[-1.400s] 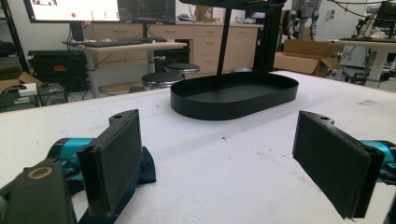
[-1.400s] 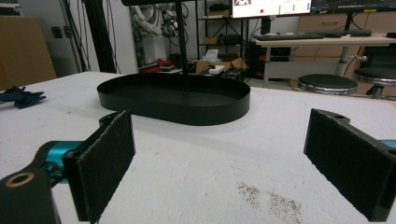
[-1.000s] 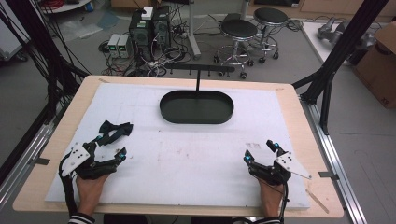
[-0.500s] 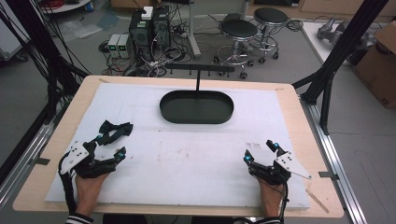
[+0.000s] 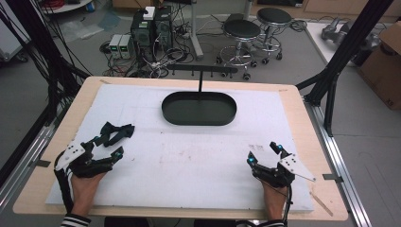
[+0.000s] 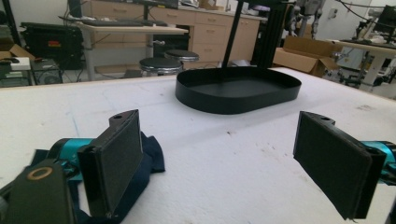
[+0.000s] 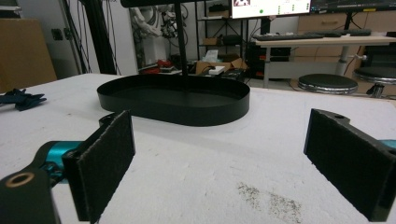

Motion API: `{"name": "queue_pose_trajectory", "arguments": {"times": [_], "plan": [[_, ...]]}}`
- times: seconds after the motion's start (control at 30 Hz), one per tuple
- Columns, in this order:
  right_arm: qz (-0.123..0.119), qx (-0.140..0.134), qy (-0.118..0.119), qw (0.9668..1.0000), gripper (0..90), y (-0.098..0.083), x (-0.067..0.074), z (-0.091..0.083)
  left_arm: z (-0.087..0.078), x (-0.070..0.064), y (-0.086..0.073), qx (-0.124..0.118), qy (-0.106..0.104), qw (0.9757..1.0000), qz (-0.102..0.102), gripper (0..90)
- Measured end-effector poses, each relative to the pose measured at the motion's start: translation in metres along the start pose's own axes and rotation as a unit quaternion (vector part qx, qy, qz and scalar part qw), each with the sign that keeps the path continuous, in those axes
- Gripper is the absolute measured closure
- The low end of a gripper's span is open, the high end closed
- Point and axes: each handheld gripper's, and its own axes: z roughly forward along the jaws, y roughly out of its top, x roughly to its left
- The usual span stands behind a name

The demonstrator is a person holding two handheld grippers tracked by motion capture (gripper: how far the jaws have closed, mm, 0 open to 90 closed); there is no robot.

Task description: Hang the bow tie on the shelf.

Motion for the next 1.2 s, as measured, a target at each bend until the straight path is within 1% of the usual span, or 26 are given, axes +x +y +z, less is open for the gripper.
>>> {"name": "queue_pose_trajectory", "arguments": {"times": [0.07,0.23,0.43,0.57,0.63,0.67,0.73,0.77,0.8,0.83,0.93,1.03,1.13,1.17,1.2], "plan": [[-0.002,-0.001,-0.001,1.0,7.8,0.0,0.0,0.0,0.0,0.003,0.004,0.0,0.001,1.0,-0.003,15.9],[-0.002,-0.001,0.0,1.0,7.8,0.0,0.0,0.0,0.0,0.007,0.013,0.009,0.012,0.9999,0.004,15.8],[-0.002,-0.001,0.0,1.0,7.8,0.0,0.0,0.0,0.003,0.013,0.027,0.042,0.021,0.9986,0.024,15.7],[-0.002,-0.001,0.0,1.0,7.8,0.0,0.0,0.0,0.007,0.018,0.037,0.076,0.019,0.9966,0.024,15.7],[-0.002,0.0,0.0,1.0,7.8,0.0,0.0,0.0,0.01,0.02,0.039,0.087,0.02,0.9959,0.018,15.7],[-0.003,0.0,-0.001,1.0,7.8,0.0,0.0,0.0,0.012,0.022,0.041,0.097,0.019,0.995,0.014,15.7],[-0.003,0.0,-0.001,1.0,7.8,0.0,0.0,0.0,0.015,0.024,0.043,0.111,0.015,0.9936,0.013,15.7],[-0.002,-0.001,-0.001,1.0,7.8,0.0,0.0,0.0,0.018,0.026,0.045,0.124,0.014,0.9921,0.016,15.7],[-0.003,0.0,-0.001,1.0,7.8,0.0,0.0,0.0,0.02,0.026,0.046,0.13,0.015,0.9912,0.018,15.7],[-0.003,0.0,-0.001,1.0,7.8,0.0,0.0,0.0,0.022,0.027,0.048,0.141,0.017,0.9897,0.021,15.7],[-0.004,-0.001,0.0,1.0,7.8,0.0,0.0,0.0,0.028,0.03,0.051,0.159,0.019,0.9868,0.026,15.7],[-0.003,-0.001,-0.001,1.0,7.8,0.0,0.0,0.0,0.034,0.031,0.053,0.178,0.019,0.9834,0.027,15.7],[-0.002,-0.001,-0.001,1.0,7.8,0.0,0.0,0.0,0.039,0.033,0.052,0.192,0.013,0.9812,0.015,15.7],[-0.001,-0.001,-0.001,1.0,7.8,0.0,0.0,0.0,0.041,0.035,0.051,0.204,0.008,0.9789,0.015,15.7],[-0.005,-0.003,-0.001,1.0,7.8,0.0,0.0,0.0,0.043,0.035,0.05,0.212,0.007,0.9771,0.014,15.6]]}}
